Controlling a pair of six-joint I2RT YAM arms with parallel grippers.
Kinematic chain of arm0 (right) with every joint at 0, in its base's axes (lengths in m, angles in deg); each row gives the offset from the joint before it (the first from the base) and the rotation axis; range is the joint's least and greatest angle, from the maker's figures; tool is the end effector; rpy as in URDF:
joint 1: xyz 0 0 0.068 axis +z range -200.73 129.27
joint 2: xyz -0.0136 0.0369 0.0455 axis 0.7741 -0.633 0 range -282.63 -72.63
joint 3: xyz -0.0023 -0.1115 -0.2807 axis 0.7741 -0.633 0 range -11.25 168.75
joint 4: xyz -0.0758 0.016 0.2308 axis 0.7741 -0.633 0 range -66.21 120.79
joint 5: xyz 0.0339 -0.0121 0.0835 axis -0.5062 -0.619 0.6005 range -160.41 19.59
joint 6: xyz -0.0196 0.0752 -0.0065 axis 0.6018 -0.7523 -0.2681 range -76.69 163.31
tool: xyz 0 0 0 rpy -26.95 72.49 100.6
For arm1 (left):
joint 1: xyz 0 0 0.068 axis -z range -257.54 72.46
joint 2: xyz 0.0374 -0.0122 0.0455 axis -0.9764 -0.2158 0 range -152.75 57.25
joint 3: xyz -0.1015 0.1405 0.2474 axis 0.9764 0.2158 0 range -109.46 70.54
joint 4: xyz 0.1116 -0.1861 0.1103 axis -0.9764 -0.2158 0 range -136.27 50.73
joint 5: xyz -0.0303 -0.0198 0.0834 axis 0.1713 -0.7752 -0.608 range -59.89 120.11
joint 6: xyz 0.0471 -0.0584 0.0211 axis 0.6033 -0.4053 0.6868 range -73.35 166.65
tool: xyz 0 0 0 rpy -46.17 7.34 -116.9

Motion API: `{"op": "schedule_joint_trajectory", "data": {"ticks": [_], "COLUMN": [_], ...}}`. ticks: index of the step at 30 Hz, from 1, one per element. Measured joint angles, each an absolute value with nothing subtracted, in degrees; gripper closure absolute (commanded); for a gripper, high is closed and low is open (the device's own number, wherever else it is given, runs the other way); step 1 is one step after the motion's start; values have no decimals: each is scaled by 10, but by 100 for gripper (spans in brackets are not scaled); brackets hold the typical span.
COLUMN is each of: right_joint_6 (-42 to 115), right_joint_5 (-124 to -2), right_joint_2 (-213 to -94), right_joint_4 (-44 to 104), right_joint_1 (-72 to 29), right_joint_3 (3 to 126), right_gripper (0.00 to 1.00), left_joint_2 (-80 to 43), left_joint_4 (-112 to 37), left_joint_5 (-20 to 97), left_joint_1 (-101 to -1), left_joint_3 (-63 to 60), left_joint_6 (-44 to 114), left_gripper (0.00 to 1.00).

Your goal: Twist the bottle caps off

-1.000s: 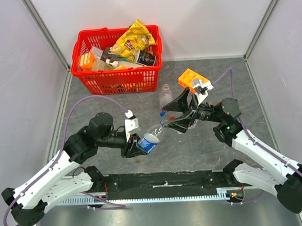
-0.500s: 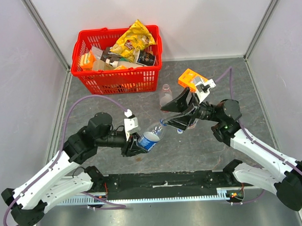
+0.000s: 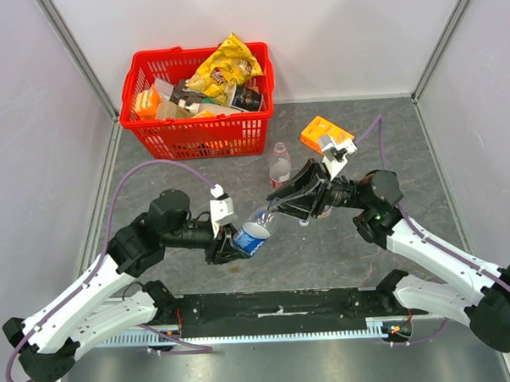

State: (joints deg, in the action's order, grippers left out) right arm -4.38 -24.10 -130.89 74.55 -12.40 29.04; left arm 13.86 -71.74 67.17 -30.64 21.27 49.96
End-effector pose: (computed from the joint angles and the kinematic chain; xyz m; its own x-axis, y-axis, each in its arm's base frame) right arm 0.1321 0.1659 0.4032 -0.4646 0.2839 -0.8388 -0.8846 -0.1065 0.4539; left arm 0.0652 -0.1283 0.3415 -0.2505 0.3350 -0.9083 0.9670 0.1326 -0.2177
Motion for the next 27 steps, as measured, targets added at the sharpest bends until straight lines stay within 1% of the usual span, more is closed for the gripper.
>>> {"op": "schedule_joint_trajectory", "data": {"ticks": [2,3,4,6,8,10,12,14,17,22,27], "right_joint_6": [-42,-38,-35,-27,-21,-22,-23,-19,-1,43,120], "right_joint_5": [-241,-242,-243,-243,-243,-243,-244,-245,-242,-243,-269], "right_joint_2": [-1309,-1309,-1310,-1315,-1316,-1316,-1316,-1315,-1314,-1315,-1314], "right_joint_4": [748,750,751,756,758,759,757,753,716,642,524], "right_joint_1": [-119,-118,-118,-118,-116,-114,-114,-113,-111,-110,-110], "right_joint_3": [290,290,290,290,290,290,291,291,296,311,348], "right_gripper": [86,95,100,100,100,100,100,100,100,100,100], "left_joint_2": [139,139,139,140,141,142,144,145,151,168,183], "left_joint_4": [-720,-720,-720,-722,-725,-725,-726,-730,-719,-710,-704], "left_joint_5": [672,673,674,679,680,676,674,666,662,643,597], "left_joint_1": [-306,-306,-306,-306,-306,-306,-306,-306,-306,-306,-305], "left_joint_3": [213,213,213,213,213,213,213,213,213,213,214], "left_joint_6": [500,500,499,495,493,493,493,493,493,493,493], "left_gripper": [85,84,82,75,64,42,29,21,11,9,8]}}
